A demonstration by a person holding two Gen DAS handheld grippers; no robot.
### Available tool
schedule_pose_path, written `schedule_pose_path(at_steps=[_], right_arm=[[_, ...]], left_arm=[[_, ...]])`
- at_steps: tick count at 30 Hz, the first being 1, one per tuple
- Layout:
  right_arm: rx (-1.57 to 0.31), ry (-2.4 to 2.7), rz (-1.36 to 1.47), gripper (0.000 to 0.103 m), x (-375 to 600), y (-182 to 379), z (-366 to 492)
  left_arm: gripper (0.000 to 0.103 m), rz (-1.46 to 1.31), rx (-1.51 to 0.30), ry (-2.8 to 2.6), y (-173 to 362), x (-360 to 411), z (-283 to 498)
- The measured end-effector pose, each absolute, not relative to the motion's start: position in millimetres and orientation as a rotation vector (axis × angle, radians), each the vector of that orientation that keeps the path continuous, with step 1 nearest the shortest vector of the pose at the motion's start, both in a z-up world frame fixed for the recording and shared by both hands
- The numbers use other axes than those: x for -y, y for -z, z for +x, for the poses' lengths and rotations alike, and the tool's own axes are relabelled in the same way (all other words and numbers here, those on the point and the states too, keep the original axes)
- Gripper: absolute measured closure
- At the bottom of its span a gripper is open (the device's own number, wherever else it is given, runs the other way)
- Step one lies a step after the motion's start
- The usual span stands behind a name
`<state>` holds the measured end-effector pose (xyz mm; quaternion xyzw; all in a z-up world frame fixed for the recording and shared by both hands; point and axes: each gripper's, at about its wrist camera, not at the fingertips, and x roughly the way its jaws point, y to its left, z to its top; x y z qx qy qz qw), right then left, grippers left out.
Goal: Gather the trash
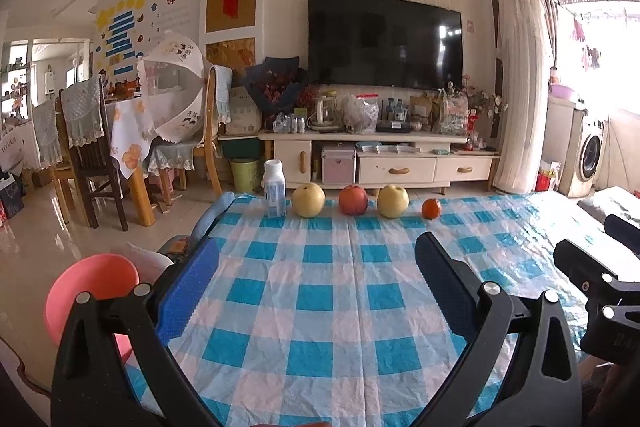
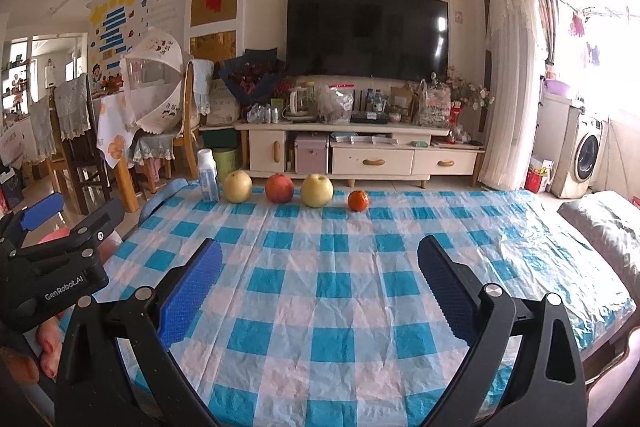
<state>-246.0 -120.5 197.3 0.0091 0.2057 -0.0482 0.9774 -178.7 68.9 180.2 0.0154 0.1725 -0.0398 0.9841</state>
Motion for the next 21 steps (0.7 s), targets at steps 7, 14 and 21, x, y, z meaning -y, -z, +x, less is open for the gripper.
schedule_pose_path(at_steps=[7,14,21], right_arm=[[-0.460,0.085,0.043,0.006,131.9,-171.8,-220.0],[-0.550,0.079,0.090,0.006,149.9,-139.6,-166.7],[-0.732,0.129,0.105,0.006,172.4,-74.7,-86.5]], left_arm=[[0.004,0.064,-0.399,0.068,-158.5,-55.7,-151.5],[0.004,0.084,-0.526,0.070,-118.4,-38.6,-101.0],[0.004,0.075,-0.742,0.045,-51.9,-24.5,-33.2]])
